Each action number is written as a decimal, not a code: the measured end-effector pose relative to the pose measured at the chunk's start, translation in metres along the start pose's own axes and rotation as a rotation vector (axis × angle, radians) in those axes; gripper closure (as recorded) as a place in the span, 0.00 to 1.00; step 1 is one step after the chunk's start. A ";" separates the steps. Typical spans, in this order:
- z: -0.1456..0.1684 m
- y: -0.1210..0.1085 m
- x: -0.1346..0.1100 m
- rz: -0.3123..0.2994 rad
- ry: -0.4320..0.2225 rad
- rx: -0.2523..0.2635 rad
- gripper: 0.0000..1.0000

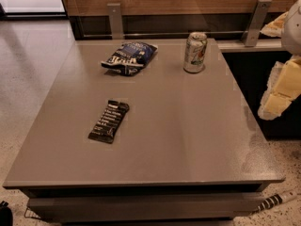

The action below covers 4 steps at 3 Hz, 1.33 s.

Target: Knock 7up can over

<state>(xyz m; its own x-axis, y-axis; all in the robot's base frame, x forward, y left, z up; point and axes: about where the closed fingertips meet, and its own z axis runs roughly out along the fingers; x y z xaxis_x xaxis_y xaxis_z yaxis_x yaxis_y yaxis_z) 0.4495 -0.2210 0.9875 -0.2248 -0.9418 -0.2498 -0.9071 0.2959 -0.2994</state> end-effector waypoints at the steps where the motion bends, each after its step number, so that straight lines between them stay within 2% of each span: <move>1: 0.005 -0.036 0.011 0.071 -0.088 0.081 0.00; 2: 0.022 -0.066 0.024 0.141 -0.234 0.146 0.00; 3: 0.024 -0.109 0.019 0.197 -0.456 0.251 0.00; 4: 0.032 -0.136 0.008 0.239 -0.664 0.283 0.00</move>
Offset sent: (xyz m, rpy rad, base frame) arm 0.1259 -0.0729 0.0211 0.5372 -0.4883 -0.1773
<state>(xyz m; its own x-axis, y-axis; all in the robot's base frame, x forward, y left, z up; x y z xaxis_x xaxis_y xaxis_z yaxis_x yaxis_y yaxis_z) 0.5822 -0.2634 0.9973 -0.0608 -0.5801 -0.8123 -0.7148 0.5934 -0.3702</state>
